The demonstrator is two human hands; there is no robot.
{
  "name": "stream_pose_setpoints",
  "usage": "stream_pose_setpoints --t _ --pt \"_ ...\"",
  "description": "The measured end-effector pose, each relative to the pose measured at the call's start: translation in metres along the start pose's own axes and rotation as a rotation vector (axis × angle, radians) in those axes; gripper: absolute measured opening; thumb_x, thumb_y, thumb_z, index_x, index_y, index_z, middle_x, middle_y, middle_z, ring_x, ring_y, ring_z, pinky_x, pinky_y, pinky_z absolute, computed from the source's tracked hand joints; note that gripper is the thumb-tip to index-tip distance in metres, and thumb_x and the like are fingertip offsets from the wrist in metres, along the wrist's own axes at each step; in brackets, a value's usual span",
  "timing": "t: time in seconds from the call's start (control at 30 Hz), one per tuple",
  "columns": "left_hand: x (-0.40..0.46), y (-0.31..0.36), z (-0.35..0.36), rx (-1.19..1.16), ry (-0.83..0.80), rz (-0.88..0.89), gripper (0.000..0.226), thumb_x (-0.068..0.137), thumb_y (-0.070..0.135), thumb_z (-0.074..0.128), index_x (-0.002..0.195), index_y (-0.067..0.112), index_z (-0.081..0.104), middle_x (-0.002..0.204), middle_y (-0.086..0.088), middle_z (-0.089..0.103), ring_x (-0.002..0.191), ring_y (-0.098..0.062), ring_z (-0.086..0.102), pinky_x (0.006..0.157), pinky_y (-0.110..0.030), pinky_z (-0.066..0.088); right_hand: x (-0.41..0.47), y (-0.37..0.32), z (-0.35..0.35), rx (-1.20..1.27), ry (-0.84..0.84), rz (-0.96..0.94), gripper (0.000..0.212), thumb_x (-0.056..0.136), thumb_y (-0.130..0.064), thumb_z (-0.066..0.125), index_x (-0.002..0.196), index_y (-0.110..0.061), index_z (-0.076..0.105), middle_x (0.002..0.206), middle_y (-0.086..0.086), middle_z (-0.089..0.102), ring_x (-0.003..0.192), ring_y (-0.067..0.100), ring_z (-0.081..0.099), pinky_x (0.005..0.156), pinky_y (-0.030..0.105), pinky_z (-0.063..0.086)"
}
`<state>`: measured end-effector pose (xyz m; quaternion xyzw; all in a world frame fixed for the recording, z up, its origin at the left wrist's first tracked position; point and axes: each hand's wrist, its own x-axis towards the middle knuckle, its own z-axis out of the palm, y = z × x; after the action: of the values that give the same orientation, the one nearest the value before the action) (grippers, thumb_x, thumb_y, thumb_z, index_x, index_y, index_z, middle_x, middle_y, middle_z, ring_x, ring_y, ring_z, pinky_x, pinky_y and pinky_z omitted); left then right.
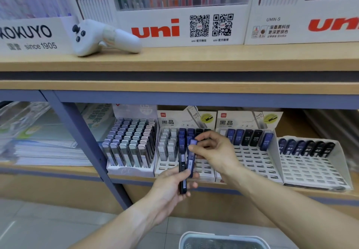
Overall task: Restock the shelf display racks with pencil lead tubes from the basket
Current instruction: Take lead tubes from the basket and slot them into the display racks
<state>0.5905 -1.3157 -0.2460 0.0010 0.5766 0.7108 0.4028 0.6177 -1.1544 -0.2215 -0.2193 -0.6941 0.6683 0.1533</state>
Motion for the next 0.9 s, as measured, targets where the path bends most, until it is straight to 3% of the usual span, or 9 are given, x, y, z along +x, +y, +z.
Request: stream_pose_setpoints --t 0.17,0.3,0.5,0.6,0.7,0.9 --pt "0.002 -0.006 0.003 0.048 0.044 0.055 0.02 0.101 0.012 0.06 0.116 0.008 0.072 0.103 -0.013 0.077 0.065 -0.013 0.064 0.059 -0.024 0.04 0.002 0.003 0.004 -0.128 0.11 -0.014 0.026 0.078 -0.022 0.088 0.095 -0.022 0.069 0.077 -0.001 0.076 0.072 0.011 0.071 0.066 0.031 0.058" --pt "0.004 -0.007 0.0 0.095 0.09 0.084 0.017 0.1 0.009 0.061 0.11 0.009 0.074 0.108 -0.015 0.076 0.063 -0.011 0.06 0.056 -0.022 0.038 0.003 0.008 0.009 -0.157 0.116 -0.012 0.03 0.074 -0.027 0.091 0.094 -0.025 0.068 0.077 0.0 0.076 0.072 0.016 0.074 0.072 0.038 0.062" --pt "0.008 0.002 -0.004 -0.052 0.215 0.051 0.015 0.099 0.007 0.06 0.108 0.005 0.071 0.097 -0.01 0.074 0.052 -0.015 0.048 0.047 -0.025 0.029 0.008 0.01 0.008 -0.134 0.088 0.005 0.024 0.083 -0.007 0.076 0.097 -0.026 0.073 0.08 0.001 0.076 0.073 0.019 0.075 0.08 0.046 0.063" --pt "0.007 0.009 -0.007 -0.119 0.264 0.057 0.019 0.096 0.004 0.051 0.104 -0.004 0.066 0.095 -0.005 0.066 0.048 -0.015 0.04 0.042 -0.024 0.024 0.009 0.011 0.007 -0.226 0.114 -0.091 0.031 0.084 -0.002 0.071 0.099 -0.029 0.073 0.085 -0.005 0.073 0.076 0.011 0.071 0.075 0.033 0.062" --pt "0.003 0.013 -0.007 -0.176 0.3 0.077 0.017 0.094 0.005 0.046 0.096 -0.002 0.062 0.11 -0.006 0.073 0.047 -0.015 0.038 0.041 -0.025 0.024 0.01 0.01 0.004 -0.332 0.118 -0.251 0.033 0.085 -0.001 0.07 0.104 -0.028 0.067 0.091 -0.01 0.069 0.077 0.0 0.067 0.069 0.015 0.053" --pt "0.0 0.013 -0.007 -0.17 0.3 0.052 0.02 0.099 0.004 0.048 0.106 -0.002 0.066 0.117 -0.015 0.07 0.054 -0.018 0.047 0.054 -0.031 0.037 0.013 0.017 0.01 -0.493 0.112 -0.429 0.027 0.088 -0.005 0.074 0.1 -0.026 0.06 0.088 -0.016 0.067 0.083 -0.001 0.066 0.077 0.016 0.057"
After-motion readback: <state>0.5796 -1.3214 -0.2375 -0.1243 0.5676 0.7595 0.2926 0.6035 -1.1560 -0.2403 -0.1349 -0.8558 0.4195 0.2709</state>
